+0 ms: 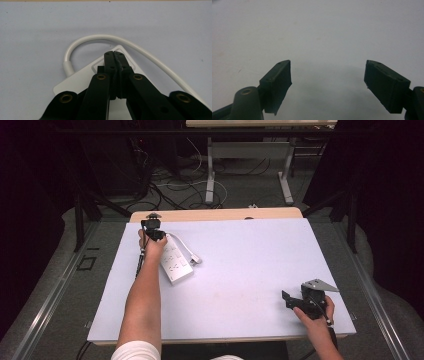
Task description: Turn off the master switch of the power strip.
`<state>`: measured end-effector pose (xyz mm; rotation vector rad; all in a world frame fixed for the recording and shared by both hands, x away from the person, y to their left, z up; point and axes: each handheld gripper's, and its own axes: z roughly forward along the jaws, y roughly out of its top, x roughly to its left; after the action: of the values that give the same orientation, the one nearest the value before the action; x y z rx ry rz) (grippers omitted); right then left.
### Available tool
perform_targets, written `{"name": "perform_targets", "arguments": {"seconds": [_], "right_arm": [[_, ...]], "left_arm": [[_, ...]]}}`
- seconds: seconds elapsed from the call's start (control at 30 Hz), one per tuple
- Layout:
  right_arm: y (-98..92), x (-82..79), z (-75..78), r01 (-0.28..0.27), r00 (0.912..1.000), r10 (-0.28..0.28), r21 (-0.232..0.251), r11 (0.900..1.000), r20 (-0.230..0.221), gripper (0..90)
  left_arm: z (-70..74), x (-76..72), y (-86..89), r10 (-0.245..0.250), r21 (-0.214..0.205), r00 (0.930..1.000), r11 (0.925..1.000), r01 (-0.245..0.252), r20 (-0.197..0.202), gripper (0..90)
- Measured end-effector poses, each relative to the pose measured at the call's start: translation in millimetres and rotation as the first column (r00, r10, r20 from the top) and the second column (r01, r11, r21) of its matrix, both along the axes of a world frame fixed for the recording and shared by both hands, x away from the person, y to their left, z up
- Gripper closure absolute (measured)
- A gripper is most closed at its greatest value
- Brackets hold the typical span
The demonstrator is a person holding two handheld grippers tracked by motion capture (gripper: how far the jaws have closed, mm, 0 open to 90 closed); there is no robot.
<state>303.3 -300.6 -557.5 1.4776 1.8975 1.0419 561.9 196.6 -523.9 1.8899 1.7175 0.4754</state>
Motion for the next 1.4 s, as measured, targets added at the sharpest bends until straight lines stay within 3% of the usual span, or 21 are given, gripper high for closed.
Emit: {"name": "perform_targets", "arguments": {"seconds": [0.13, 0.2, 0.3, 0.4, 0.53, 0.67, 0.8, 0.9, 1.4], "right_arm": [[-0.2, -1.3, 1.6, 0.002, 1.0000, -0.002, 0.008, 1.0000, 0.004, 21.1], [-1.3, -0.8, 0.5, -0.005, 1.0000, 0.005, 0.001, 1.0000, 0.004, 21.0], [-0.2, -0.4, -0.3, -0.006, 1.0000, 0.006, 0.003, 1.0000, -0.001, 21.0], [0.0, -0.7, -0.1, -0.002, 1.0000, 0.002, 0.004, 1.0000, 0.000, 21.0], [0.1, 0.5, -1.3, 0.002, 1.0000, -0.002, 0.000, 1.0000, -0.008, 21.0], [2.1, 0.5, -1.5, -0.006, 1.0000, 0.006, -0.003, 1.0000, -0.007, 21.1], [1.3, 0.5, -1.1, -0.007, 1.0000, 0.007, -0.007, 0.9999, -0.001, 21.0], [1.5, 0.4, -1.0, -0.006, 1.0000, 0.006, -0.005, 1.0000, -0.003, 21.0], [2.3, 1.3, -1.0, -0.005, 1.0000, 0.005, -0.008, 1.0000, 0.007, 21.0]], "left_arm": [[-0.3, 0.5, -0.1, -0.019, 0.004, 0.9997, 0.9998, 0.019, -0.012, 90.0], [0.5, 0.8, -3.8, -0.025, 0.039, 0.9995, 0.9989, 0.026, -0.018, 90.0], [1.5, 1.8, -7.7, 0.000, 0.058, 0.9998, 0.9983, 0.001, -0.018, 90.0], [3.1, 0.4, -9.1, -0.003, 0.021, 1.0000, 0.9998, 0.003, 0.003, 90.0], [6.5, -1.5, -9.0, -0.014, 0.011, 0.9998, 0.9998, 0.013, 0.016, 90.0], [10.1, -3.9, -7.2, -0.018, 0.013, 0.9998, 0.9998, 0.018, 0.008, 90.0], [13.5, -7.1, -7.3, -0.017, 0.025, 0.9995, 0.9996, 0.016, 0.026, 90.0], [15.7, -9.2, -6.2, -0.027, 0.028, 0.9995, 0.9992, 0.027, 0.012, 90.0], [27.7, -22.2, 2.9, -0.028, -0.017, 0.9994, 0.9994, 0.028, 0.019, 89.6]]}}
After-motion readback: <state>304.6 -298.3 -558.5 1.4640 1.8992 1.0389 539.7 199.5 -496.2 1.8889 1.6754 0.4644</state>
